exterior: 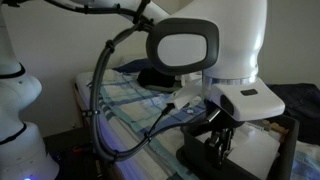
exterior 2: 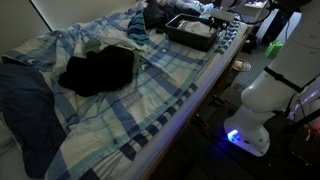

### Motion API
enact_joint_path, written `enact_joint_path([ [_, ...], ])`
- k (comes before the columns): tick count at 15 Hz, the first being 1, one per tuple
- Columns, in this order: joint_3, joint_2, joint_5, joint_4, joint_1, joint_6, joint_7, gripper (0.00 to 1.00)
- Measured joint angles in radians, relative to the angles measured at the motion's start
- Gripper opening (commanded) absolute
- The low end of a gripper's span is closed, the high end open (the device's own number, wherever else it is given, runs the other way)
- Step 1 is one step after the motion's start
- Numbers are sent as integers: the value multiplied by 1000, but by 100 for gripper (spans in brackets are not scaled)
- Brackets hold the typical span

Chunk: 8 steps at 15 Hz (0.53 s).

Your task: Move the black box to the right

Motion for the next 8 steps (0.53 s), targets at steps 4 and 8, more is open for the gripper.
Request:
enact_joint_path([
  [4, -9, -40, 0, 5, -2, -2, 2, 100],
  [8, -8, -82, -1, 4, 0, -23, 9, 100],
])
